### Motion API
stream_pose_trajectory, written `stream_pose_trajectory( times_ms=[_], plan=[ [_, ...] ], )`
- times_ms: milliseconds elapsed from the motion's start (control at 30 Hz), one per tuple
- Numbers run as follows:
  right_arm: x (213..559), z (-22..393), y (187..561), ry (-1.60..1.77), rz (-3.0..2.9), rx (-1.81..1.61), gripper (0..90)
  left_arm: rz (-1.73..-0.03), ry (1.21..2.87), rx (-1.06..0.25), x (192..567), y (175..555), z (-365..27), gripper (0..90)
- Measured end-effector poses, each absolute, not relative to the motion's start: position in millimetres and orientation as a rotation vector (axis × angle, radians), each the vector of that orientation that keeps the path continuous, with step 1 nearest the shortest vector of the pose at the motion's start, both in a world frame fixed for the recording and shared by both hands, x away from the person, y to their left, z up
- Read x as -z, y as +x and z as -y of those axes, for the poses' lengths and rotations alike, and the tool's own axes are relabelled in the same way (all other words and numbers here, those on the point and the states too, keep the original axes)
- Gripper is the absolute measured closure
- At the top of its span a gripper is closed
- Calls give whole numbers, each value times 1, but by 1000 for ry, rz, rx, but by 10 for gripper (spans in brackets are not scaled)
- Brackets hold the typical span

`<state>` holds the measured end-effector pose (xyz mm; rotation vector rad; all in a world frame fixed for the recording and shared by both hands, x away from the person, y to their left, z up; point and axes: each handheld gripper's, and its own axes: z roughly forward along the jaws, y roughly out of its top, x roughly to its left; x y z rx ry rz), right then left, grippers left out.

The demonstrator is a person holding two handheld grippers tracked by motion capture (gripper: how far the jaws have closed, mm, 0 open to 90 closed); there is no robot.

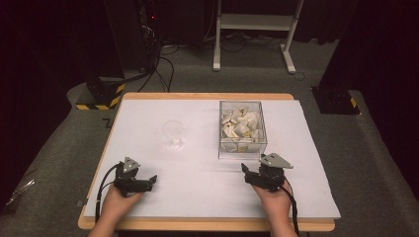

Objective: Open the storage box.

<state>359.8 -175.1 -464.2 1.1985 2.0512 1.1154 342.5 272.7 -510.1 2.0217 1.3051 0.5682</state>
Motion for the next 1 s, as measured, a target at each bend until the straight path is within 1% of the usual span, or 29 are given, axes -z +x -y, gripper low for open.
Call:
stream_pose_trajectory(
  times_ms=[367,500,533,700,733,933,1000],
  plan=[
    [466,163,373,1249,-2037,-1163,223,-1304,2023,-569,510,343,-273,64],
    [461,159,378,1239,-2046,-1161,206,-1305,2022,-569,510,342,-273,65],
    [459,155,380,1242,-2041,-1132,163,-1305,2022,-569,510,342,-273,65],
    [459,150,385,1254,-2074,-1109,142,-1305,2021,-569,510,342,-273,65],
    [458,149,386,1260,-2080,-1126,124,-1305,2022,-569,510,342,-273,66],
    [456,149,389,1275,-2078,-1157,131,-1303,2022,-569,510,342,-273,66],
    [454,150,392,1276,-2063,-1178,169,-1301,2026,-571,510,342,-273,66]
  ],
)
